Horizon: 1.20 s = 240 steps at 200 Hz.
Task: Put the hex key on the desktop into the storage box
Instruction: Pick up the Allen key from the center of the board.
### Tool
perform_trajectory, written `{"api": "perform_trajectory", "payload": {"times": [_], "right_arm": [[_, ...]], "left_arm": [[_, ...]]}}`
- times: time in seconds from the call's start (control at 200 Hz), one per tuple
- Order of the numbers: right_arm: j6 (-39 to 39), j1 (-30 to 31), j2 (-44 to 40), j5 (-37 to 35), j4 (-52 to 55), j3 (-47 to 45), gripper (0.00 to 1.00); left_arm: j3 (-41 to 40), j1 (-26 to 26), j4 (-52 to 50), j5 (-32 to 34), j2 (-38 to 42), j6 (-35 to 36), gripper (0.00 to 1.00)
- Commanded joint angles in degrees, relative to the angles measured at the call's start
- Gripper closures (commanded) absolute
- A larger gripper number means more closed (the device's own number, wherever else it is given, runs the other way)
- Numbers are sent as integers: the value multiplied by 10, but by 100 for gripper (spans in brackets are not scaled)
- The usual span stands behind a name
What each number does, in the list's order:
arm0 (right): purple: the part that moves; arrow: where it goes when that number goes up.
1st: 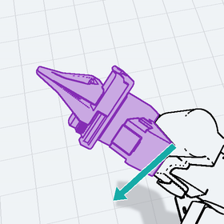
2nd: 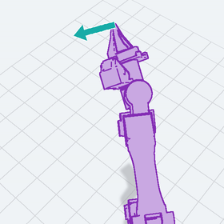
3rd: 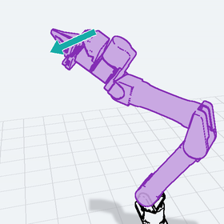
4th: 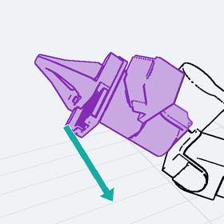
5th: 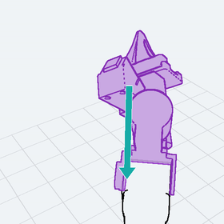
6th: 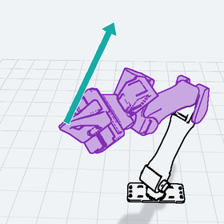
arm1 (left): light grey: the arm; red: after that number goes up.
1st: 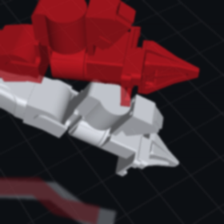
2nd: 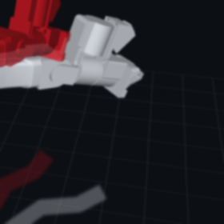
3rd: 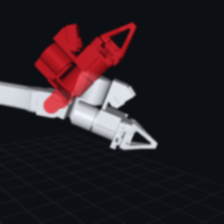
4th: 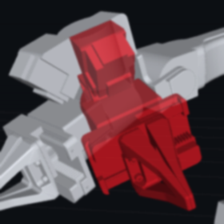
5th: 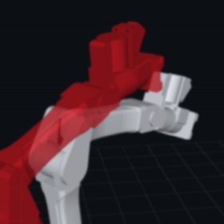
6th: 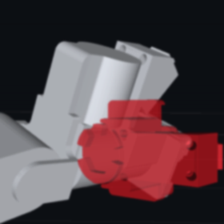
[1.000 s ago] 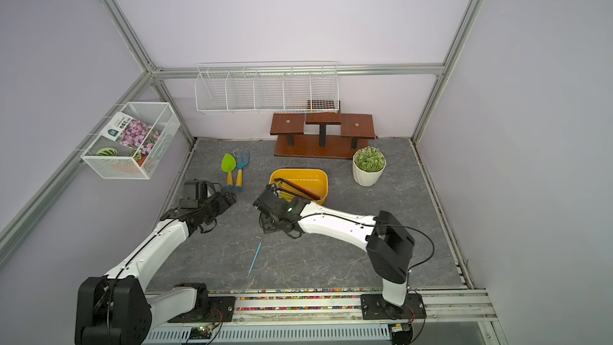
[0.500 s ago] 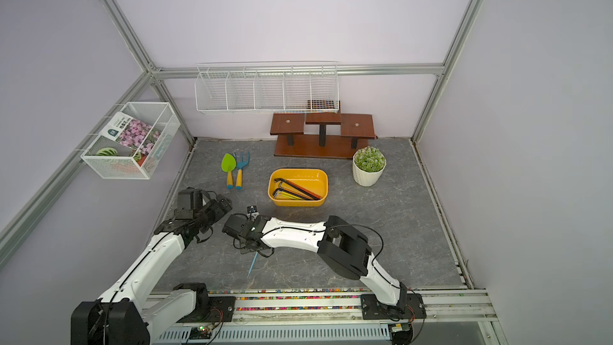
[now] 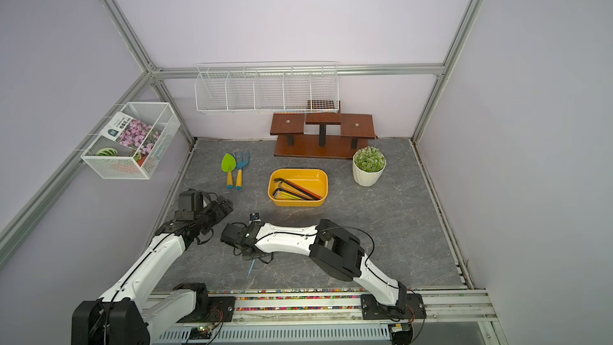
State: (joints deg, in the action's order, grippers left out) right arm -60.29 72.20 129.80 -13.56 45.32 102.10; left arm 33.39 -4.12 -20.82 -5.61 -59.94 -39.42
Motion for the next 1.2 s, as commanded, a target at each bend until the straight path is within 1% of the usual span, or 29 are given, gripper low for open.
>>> {"api": "perform_trajectory", "payload": {"times": [0.0,0.07,0.195,0.335,0.385,0.455,0.595,0.675,0.78,0.855,0.969,1.044,1.114,1.194], "right_arm": [[-5,-2,36,-23,62,-4,68],[-4,-4,36,-23,56,-12,76],[2,-15,29,-32,57,-26,85],[20,-33,-5,-41,27,-71,97],[30,-37,-19,-49,16,-86,100],[59,-39,-43,-63,0,-98,100],[114,-51,-90,-95,13,-91,100],[161,-63,-123,-106,8,-89,100],[218,-88,-154,-127,16,-73,100],[267,-113,-164,-131,20,-53,100],[352,-155,-165,-119,17,-16,100],[428,-183,-157,-103,0,5,100],[494,-212,-137,-91,-15,28,100],[549,-243,-100,-76,-11,71,100]], "left_arm": [[-9,3,11,-4,7,-1,2],[-9,3,12,-6,7,-2,3],[-4,3,10,-7,4,-2,2],[-1,3,9,-6,5,-2,2],[-2,3,11,-7,4,-3,2],[0,3,13,-11,0,-3,2],[11,3,11,-32,-17,1,2],[14,3,19,-45,-24,1,2],[8,3,42,-63,-20,5,2],[-3,3,76,-97,-11,23,2],[-9,2,87,-99,6,27,2],[-12,2,87,-92,13,29,2],[-15,2,89,-89,15,30,2],[-16,2,93,-89,11,30,2]]}}
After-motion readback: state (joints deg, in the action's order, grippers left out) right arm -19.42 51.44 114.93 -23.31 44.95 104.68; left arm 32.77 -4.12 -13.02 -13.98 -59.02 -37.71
